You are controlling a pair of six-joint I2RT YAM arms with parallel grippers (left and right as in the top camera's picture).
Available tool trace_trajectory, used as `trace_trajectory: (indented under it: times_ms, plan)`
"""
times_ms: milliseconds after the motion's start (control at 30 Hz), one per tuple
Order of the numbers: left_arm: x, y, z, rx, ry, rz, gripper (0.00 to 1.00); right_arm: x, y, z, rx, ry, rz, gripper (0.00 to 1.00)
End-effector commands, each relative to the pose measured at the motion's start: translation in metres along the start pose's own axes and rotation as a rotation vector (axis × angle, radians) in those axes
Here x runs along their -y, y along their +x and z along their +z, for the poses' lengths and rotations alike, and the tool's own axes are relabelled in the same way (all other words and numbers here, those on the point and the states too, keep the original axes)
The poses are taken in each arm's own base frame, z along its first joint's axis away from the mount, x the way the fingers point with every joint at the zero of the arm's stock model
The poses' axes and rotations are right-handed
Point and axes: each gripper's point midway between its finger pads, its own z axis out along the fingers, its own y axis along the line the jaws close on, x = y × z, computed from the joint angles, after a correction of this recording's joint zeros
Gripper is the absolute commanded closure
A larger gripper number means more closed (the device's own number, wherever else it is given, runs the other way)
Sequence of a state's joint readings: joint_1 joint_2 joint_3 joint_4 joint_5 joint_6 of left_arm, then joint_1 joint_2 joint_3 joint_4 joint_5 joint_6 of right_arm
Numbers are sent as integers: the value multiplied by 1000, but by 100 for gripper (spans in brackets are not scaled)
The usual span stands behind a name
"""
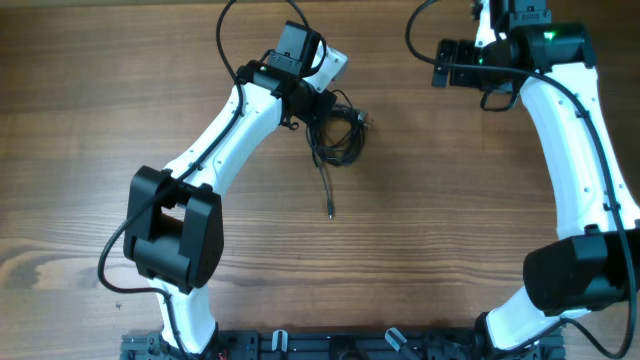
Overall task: Untangle cables
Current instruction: 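Bring the right gripper to the bundle beside the left gripper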
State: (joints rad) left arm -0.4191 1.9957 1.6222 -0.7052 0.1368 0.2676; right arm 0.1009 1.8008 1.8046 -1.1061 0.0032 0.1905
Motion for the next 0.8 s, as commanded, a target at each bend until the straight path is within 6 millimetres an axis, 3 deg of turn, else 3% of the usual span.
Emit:
trace_trajectory:
  times_ms: [0, 400, 567, 767]
  plan:
    - [-5, -4, -17, 18, -49, -9, 96, -4, 22, 23, -83, -40, 19, 0]
    - [-4, -23, -60, 108, -74, 1, 96, -45, 84, 81, -207, -282, -2, 0]
    - [-4, -24, -64, 115, -75, 2, 96, -80, 102, 86, -218, -403, -121, 0]
    - [-4, -22, -63, 107, -75, 1, 96, -125, 111, 84, -180, -516, -232, 1]
